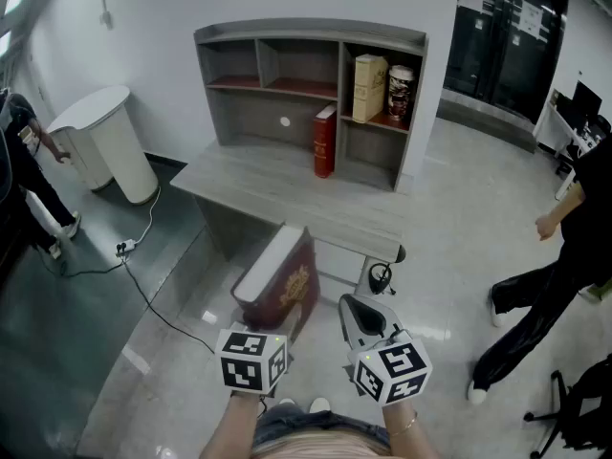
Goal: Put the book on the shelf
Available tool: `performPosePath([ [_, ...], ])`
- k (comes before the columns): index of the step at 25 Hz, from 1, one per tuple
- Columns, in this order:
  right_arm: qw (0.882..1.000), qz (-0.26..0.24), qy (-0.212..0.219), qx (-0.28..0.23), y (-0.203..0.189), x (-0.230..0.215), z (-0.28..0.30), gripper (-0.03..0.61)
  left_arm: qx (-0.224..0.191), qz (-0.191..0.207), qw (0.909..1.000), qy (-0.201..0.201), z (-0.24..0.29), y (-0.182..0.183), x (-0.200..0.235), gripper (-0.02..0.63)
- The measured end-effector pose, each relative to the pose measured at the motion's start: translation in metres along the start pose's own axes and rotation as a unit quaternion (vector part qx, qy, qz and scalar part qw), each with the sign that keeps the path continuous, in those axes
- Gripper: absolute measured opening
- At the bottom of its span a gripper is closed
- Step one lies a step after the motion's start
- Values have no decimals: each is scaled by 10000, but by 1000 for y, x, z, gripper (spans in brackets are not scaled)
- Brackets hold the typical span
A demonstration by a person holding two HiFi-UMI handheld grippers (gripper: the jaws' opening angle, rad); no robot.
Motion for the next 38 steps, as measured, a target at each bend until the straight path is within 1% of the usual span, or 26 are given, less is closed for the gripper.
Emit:
performPosePath([
  [14, 10000, -87, -17, 25, 1, 3, 1, 8, 5, -23, 10000, -41, 1, -2, -1, 227],
  [20, 9999, 109, 65, 13, -1, 3, 7, 9, 21, -130, 9999, -19, 2, -5, 5, 227],
  [29, 9992, 245, 293, 134, -6, 11, 23, 9, 43, -195, 9996, 181, -1, -6, 21, 227],
  [38, 9976, 259, 507, 385, -13, 18, 54, 9, 43, -345, 9985, 432, 5, -4, 51, 227],
])
Point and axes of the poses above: the fingertips, and each gripper's own axes: z forward along the fingers, x to its left, y out of its top, the point moved 4 cm from there along -z, backward along the fingers, and after that the axes turned 1 degree about z, right-handed, at the moved point
